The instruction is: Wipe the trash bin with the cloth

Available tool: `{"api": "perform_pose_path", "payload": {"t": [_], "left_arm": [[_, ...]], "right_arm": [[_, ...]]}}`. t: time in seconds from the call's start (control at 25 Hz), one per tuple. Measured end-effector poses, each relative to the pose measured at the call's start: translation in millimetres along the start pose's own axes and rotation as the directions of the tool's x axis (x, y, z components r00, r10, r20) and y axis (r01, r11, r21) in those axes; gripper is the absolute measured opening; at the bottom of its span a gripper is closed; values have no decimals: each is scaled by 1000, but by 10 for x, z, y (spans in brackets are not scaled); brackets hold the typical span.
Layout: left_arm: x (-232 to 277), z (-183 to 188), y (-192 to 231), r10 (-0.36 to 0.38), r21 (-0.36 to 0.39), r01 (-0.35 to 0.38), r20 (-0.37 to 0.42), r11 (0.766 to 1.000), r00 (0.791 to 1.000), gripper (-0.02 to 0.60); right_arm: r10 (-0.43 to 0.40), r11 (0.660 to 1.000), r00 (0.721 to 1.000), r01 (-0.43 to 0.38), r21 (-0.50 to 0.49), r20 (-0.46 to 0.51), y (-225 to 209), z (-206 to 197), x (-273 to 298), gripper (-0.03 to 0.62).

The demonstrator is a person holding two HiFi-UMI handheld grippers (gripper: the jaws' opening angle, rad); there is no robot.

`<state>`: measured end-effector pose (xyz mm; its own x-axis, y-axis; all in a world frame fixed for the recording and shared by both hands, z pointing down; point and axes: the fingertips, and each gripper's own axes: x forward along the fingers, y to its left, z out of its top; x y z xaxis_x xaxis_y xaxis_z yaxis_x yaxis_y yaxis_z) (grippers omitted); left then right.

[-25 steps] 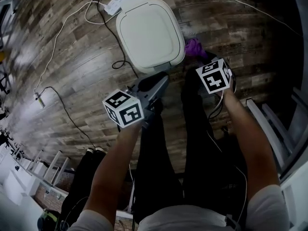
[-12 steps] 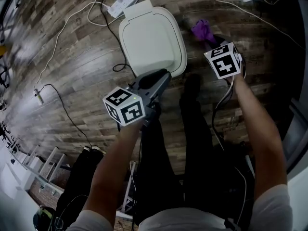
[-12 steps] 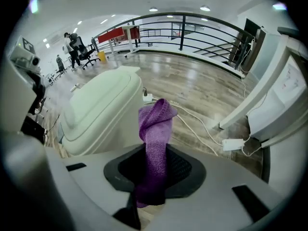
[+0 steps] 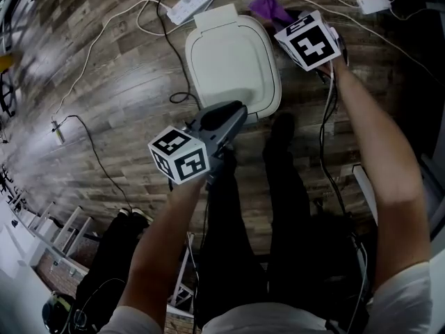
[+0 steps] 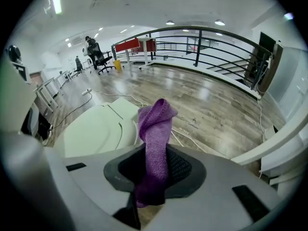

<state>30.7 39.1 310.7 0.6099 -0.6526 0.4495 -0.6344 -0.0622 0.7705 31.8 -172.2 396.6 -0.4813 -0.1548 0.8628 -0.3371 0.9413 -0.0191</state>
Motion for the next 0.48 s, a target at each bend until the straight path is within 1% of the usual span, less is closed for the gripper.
{"api": "perform_pose_path", "payload": {"t": [0.16, 0.28, 0.4, 0.48], "left_arm": [[-47, 26, 21, 0, 7, 0, 0, 1000, 1000, 60], [-95, 2, 42, 0, 8, 0, -7, 1000, 1000, 60], [-119, -39, 62, -1, 6, 2, -12, 1000, 1000, 60], [-122, -73, 73, -5, 5, 5, -13, 1000, 1000, 60]], "right_arm": [[12, 998, 1000, -12, -66, 1, -8, 275, 159, 101], [34, 990, 999, -36, -133, -18, 94, 333, 235, 101], [53, 963, 997, -67, -261, -61, 216, 256, 276, 101], [52, 945, 996, -74, -318, -77, 248, 182, 278, 101]]}}
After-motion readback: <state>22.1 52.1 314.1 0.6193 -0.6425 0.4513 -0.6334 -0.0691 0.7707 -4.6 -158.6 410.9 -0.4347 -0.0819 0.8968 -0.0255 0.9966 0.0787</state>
